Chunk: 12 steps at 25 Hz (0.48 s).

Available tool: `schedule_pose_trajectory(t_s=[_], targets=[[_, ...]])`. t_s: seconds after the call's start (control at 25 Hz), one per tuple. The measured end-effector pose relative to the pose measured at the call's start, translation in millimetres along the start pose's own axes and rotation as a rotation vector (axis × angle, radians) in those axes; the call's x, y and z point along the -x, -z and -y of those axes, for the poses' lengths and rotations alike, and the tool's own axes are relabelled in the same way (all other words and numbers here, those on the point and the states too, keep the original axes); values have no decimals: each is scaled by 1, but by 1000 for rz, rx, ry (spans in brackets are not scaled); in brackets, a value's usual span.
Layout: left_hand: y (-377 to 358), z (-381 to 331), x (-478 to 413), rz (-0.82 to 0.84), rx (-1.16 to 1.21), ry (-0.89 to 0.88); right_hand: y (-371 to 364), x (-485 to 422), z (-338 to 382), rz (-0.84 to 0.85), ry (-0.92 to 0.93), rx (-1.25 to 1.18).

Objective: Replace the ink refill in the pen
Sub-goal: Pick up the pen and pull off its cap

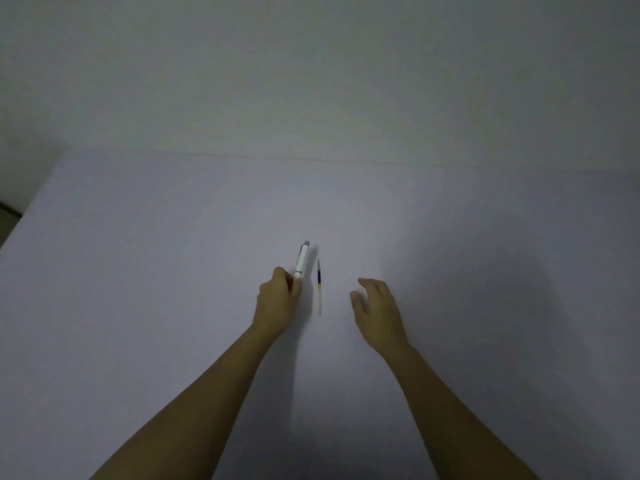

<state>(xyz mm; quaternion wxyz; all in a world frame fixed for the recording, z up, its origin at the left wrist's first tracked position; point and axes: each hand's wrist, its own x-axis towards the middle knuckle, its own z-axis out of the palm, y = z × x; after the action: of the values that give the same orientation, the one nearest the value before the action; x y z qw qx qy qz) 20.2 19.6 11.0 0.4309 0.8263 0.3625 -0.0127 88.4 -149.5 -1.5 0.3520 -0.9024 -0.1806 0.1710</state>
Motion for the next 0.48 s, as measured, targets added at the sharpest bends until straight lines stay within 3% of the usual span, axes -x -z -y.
schedule_pose_trajectory(t_s=[0.12, 0.2, 0.48], targets=[[24, 0, 29, 243, 44, -135, 24, -4, 29, 73, -107, -285], [33, -3, 43, 289, -12, -235, 30, 0, 43, 190, -129, -484], [37, -6, 51, 93, -118, -486, 33, 16, 57, 77, -22, -602]])
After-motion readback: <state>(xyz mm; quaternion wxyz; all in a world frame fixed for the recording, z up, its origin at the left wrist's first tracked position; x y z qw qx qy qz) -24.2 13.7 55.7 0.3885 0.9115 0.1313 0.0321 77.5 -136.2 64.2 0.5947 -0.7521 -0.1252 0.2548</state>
